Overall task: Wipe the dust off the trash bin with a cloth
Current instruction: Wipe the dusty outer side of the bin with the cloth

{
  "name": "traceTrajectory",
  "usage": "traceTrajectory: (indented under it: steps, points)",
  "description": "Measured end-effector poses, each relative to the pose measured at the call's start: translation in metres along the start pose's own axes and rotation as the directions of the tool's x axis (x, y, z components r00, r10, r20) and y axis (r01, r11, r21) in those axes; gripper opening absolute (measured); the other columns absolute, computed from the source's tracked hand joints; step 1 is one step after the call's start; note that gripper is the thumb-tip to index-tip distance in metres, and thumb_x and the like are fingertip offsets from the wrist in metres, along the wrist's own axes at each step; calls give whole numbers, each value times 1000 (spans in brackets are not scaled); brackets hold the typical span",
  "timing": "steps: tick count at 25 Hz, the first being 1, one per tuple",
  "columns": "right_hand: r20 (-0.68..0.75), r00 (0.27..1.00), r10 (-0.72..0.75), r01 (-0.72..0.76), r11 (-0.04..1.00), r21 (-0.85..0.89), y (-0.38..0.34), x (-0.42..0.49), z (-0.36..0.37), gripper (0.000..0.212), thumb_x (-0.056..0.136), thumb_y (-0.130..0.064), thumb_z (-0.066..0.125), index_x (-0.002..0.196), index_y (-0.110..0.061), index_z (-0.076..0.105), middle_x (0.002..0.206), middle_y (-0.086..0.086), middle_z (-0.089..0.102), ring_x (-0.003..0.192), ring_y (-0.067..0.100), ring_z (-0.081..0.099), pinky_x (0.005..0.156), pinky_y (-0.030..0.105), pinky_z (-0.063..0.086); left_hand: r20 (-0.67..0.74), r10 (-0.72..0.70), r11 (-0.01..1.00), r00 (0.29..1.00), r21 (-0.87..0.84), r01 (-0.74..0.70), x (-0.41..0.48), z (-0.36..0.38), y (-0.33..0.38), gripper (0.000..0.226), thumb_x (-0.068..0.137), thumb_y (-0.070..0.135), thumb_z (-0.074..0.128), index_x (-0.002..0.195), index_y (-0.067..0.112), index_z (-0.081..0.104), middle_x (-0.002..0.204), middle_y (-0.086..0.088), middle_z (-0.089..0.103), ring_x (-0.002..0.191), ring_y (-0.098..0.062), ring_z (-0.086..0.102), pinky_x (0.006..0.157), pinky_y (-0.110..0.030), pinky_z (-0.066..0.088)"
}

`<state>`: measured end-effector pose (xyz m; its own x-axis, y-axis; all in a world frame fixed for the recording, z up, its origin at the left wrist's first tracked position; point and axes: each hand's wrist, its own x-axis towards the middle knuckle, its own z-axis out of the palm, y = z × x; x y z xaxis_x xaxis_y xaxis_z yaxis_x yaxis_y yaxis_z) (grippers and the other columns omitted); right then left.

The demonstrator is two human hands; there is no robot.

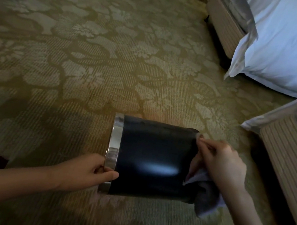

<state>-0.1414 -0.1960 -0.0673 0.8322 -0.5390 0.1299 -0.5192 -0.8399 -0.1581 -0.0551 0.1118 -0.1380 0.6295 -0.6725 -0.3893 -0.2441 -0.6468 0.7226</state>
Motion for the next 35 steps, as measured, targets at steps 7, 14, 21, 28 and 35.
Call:
traceTrajectory:
  steps: [7,14,21,28,35]
  points:
    - [-27,963,-266,266,964,-16,-104,-15,21,17,93,-33,57,95,-27,73,90,2,60,70,29,67,54,29,37,64,71,996,995,-66,-67,-3,5,-14,82,65,90,41,95,19,67,82,-2,69,69,-19,62,65,-34,53]
    - [171,915,-365,363,931,44,-144,3,24,27,96,-40,49,103,-26,71,100,4,66,90,28,66,67,33,42,83,81,995,993,-57,-76,-8,11,-10,42,87,60,54,90,21,68,75,-1,69,64,-13,61,62,-30,51]
    - [146,988,48,-28,990,-136,-14,36,0,30,92,-46,54,106,-27,73,105,10,69,99,36,64,75,36,46,136,62,997,989,-52,-55,-15,20,-15,55,68,81,51,57,27,54,59,7,67,72,-15,71,78,-46,57]
    - [249,912,-325,345,938,-37,-144,20,26,19,92,-31,54,92,-17,67,80,2,59,76,24,62,63,30,35,110,51,998,993,34,-55,-13,18,-19,69,65,90,41,62,22,56,50,15,54,49,-2,48,56,-33,46]
    - [301,932,-202,256,954,-154,-104,49,18,27,92,-31,53,109,-17,67,109,9,67,101,30,65,74,34,41,124,4,999,992,36,-9,-19,16,0,40,80,64,54,75,24,61,75,9,70,70,-2,66,70,-27,55]
